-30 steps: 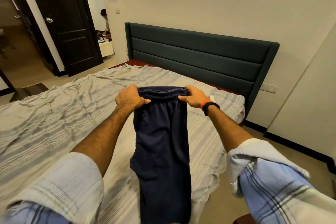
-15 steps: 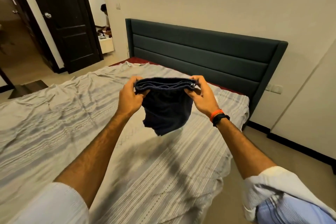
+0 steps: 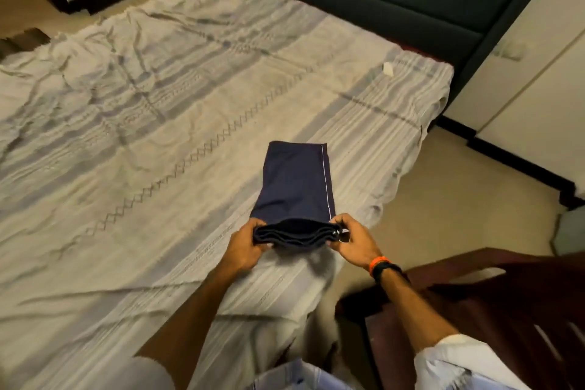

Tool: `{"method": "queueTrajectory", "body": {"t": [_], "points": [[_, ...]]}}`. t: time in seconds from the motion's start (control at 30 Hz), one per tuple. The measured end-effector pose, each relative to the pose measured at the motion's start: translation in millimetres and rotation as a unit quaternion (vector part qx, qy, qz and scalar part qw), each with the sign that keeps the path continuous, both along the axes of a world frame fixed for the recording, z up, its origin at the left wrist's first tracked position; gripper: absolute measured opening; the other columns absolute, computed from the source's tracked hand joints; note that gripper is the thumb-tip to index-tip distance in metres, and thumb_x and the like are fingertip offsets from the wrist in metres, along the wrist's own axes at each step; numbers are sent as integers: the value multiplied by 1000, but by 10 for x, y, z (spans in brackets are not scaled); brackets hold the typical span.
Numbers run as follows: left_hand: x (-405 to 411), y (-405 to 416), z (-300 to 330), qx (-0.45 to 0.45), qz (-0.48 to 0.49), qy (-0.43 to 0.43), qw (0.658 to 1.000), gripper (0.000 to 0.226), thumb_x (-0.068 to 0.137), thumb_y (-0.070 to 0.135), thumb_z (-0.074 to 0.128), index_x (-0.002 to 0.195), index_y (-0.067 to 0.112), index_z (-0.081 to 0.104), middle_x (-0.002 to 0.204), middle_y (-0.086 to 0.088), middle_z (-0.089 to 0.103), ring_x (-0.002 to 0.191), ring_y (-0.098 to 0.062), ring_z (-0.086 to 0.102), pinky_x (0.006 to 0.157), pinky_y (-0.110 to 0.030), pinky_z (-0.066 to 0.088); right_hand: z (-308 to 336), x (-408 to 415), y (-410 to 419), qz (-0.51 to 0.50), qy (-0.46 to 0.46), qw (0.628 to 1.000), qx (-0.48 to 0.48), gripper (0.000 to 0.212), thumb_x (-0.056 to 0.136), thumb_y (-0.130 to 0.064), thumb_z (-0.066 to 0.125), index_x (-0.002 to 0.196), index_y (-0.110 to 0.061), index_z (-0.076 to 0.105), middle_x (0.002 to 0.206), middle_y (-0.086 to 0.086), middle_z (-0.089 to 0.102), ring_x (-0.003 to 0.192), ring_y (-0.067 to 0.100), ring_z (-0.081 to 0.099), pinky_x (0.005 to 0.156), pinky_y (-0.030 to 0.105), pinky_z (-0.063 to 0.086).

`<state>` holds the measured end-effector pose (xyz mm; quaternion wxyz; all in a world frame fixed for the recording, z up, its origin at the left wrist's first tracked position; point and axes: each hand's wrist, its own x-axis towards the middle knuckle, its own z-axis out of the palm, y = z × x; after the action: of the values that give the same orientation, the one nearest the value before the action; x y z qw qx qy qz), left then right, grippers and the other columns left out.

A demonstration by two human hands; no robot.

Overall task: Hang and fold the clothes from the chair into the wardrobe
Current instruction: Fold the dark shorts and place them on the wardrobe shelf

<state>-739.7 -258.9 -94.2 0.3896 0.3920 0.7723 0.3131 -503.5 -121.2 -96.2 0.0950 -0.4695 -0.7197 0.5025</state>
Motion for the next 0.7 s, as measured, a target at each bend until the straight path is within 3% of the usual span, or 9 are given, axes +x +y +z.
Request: {"method": "queueTrajectory", "body": {"t": [0.13, 0.23, 0.37, 0.53, 0.7], "points": [[90, -249, -215, -59, -17, -7, 998, 27, 85, 9, 73, 101, 19, 54, 93, 0, 63, 85, -18, 58, 69, -25, 41, -334, 132, -303, -5, -30, 998, -49, 38, 75, -2, 78, 100, -26, 61, 102, 5, 71, 98, 27, 69, 92, 40, 54], [155, -393, -329, -91, -33, 7, 995, 26, 86, 14, 73, 100, 19, 51, 95, -1, 63, 87, -19, 57, 70, -25, 37, -425, 206, -481, 1, -62, 995, -72, 32, 76, -4, 78, 103, -18, 65, 100, 8, 73, 97, 26, 69, 91, 40, 54], [255, -605, -484, -123, -51, 10, 991, 31, 84, 19, 76, 106, 14, 55, 97, -2, 63, 89, -20, 58, 71, -25, 35, -482, 314, -757, 4, -108, 991, -76, 30, 77, -8, 77, 104, -15, 67, 96, 2, 73, 92, 18, 68, 77, 22, 49], [289, -913, -675, -163, -88, -18, 983, 38, 82, 27, 78, 110, 15, 57, 100, -1, 64, 94, -22, 63, 75, -30, 44, -511, 430, -1114, 9, -149, 984, -102, 30, 80, -11, 76, 109, -16, 68, 100, 1, 72, 93, 12, 63, 66, 6, 39], [292, -1158, -733, -260, -134, -89, 952, 37, 84, 22, 75, 113, 17, 54, 97, -5, 68, 79, -22, 72, 68, -33, 60, -570, 501, -1385, 59, -215, 962, -159, 31, 80, -17, 75, 110, -21, 67, 101, -2, 70, 99, 16, 64, 79, 22, 41]]}}
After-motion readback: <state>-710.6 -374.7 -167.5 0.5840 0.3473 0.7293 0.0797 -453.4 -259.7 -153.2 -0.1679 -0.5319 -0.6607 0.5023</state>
